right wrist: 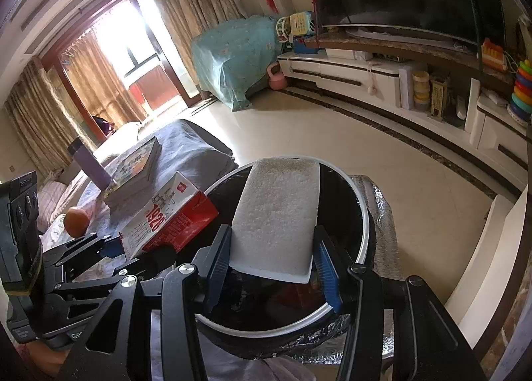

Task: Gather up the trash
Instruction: 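Carry the milk carton and white block over the trash bin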

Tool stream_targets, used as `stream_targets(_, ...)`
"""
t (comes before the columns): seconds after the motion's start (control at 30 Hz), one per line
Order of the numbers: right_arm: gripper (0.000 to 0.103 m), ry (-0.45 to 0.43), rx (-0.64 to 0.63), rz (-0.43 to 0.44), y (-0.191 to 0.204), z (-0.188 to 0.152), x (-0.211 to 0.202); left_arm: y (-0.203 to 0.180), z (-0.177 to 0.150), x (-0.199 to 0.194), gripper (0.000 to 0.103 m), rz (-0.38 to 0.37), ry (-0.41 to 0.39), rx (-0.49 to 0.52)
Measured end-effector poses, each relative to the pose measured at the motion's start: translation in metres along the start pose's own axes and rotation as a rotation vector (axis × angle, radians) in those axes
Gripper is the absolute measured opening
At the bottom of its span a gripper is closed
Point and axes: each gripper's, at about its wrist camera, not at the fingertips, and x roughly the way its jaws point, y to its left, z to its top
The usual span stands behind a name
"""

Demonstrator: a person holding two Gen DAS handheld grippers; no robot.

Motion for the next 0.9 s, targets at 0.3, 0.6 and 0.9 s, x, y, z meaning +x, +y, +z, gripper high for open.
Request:
stream_targets(0.3,0.049,0.019,0.005,-0.005,-0.003,0.002,0.005,-0.001,0.004,0.008,0.047,0.000,0.012,0.004)
stream_targets(0.6,0.049,0.030,0.000,-0.010,-0.004,0.005,0.010,-0.002,0.005,0.011,0.047,0.001,0.015,0.006)
stream_targets(0.9,0.050,0.042,-0.002,-0.019,-0.006,0.007,0.013,-0.005,0.007,0.016,0.047,0.001,0.021,0.013)
